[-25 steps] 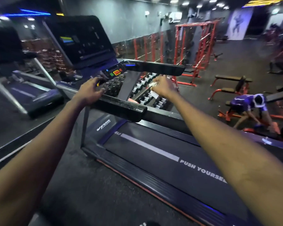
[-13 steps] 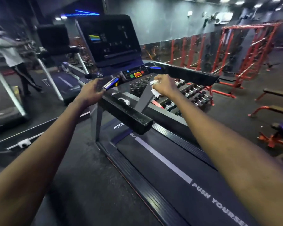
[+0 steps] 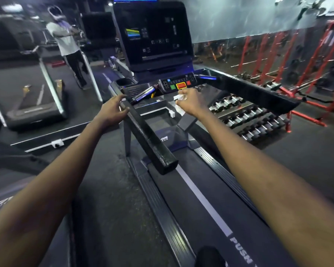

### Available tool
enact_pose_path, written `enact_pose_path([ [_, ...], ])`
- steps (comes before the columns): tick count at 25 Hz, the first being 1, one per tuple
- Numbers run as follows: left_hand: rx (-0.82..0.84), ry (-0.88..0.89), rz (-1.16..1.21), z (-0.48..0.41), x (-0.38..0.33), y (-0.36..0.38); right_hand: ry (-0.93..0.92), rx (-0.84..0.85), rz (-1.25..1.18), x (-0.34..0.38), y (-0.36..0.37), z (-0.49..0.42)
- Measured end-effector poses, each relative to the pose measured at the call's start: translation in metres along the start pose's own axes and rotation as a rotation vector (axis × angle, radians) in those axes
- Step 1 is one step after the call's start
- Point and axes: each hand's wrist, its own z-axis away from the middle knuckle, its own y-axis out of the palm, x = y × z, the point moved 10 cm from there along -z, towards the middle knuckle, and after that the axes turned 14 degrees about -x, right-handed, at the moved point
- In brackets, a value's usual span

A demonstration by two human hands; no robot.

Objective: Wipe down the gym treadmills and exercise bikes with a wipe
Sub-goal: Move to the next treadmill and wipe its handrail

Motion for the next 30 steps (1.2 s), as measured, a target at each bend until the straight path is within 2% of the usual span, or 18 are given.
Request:
enact_pose_path([
  [6, -0.054, -0.082, -0.051, -0.007, 0.009, 0.011, -0.068, 0.089, -0.117, -0.005, 0.039, -0.043],
  [11, -0.063, -0.227, -0.124, -0.013, 0.014, 0.007, -0.149, 0.203, -0.202, 0.007, 0.076, -0.087],
  [19, -0.030, -0.509, -0.232, -0.011, -0.023, -0.025, -0.244, 0.405, -0.273, 0.033, 0.077, -0.145],
  [25, 0.038, -0.700, -0.277, 0.026, -0.028, -0.059, -0.236, 0.576, -0.270, 0.067, 0.090, -0.141],
  [30, 0.016, -0.759, -0.263, 0.037, -0.015, -0.061, -0.244, 0.673, -0.237, 0.073, 0.126, -0.131],
])
